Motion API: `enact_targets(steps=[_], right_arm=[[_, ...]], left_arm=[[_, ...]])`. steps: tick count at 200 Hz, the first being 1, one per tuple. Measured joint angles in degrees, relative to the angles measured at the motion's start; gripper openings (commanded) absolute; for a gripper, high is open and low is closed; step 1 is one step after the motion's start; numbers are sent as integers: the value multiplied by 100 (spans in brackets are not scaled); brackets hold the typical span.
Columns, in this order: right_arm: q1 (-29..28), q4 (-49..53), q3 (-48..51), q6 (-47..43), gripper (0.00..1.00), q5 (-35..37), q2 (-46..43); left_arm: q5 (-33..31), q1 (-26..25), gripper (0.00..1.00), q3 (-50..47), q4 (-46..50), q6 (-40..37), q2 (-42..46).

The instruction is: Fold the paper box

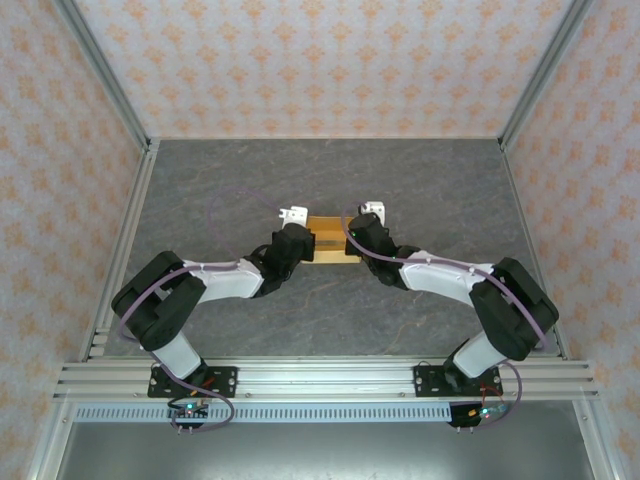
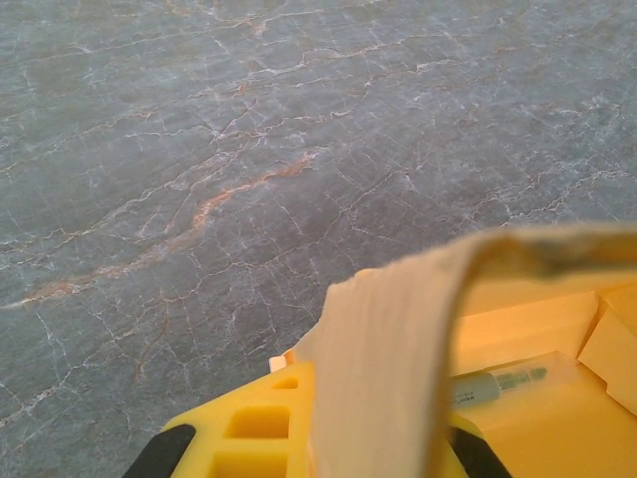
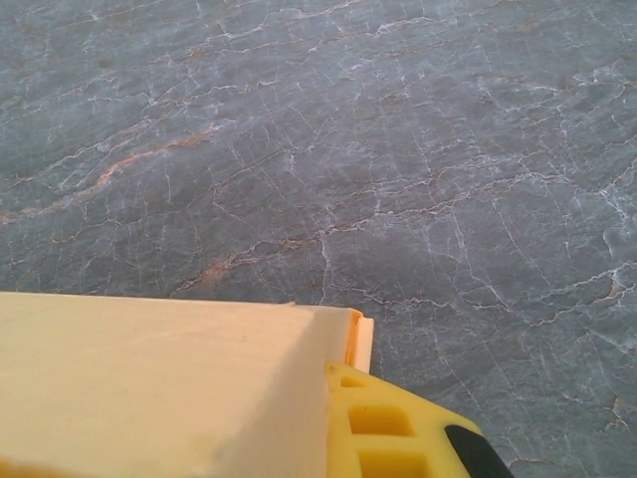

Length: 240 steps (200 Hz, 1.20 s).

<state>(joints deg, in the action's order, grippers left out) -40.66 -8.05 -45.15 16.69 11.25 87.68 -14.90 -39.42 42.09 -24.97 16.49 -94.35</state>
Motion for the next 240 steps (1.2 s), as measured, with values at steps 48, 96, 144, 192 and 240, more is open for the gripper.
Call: enact_targets(steps=[48, 96, 144, 192, 240], right_arm=[[-17, -15, 107, -20, 7, 13, -109], [-20, 28, 155, -15, 11, -2, -203], [-24, 90, 225, 55, 18, -31, -435], [-24, 138, 326, 168, 30, -140, -595], [-24, 507, 457, 205, 44, -542, -1154]], left_arm=[[-131, -111, 0, -26, -22, -2, 0], [-280, -188, 0, -59, -37, -46, 0], [-455, -269, 0, -103, -76, -181, 0], [-695, -352, 0, -151, -131, -334, 0], [-1008, -485, 0, -175, -142, -463, 0]])
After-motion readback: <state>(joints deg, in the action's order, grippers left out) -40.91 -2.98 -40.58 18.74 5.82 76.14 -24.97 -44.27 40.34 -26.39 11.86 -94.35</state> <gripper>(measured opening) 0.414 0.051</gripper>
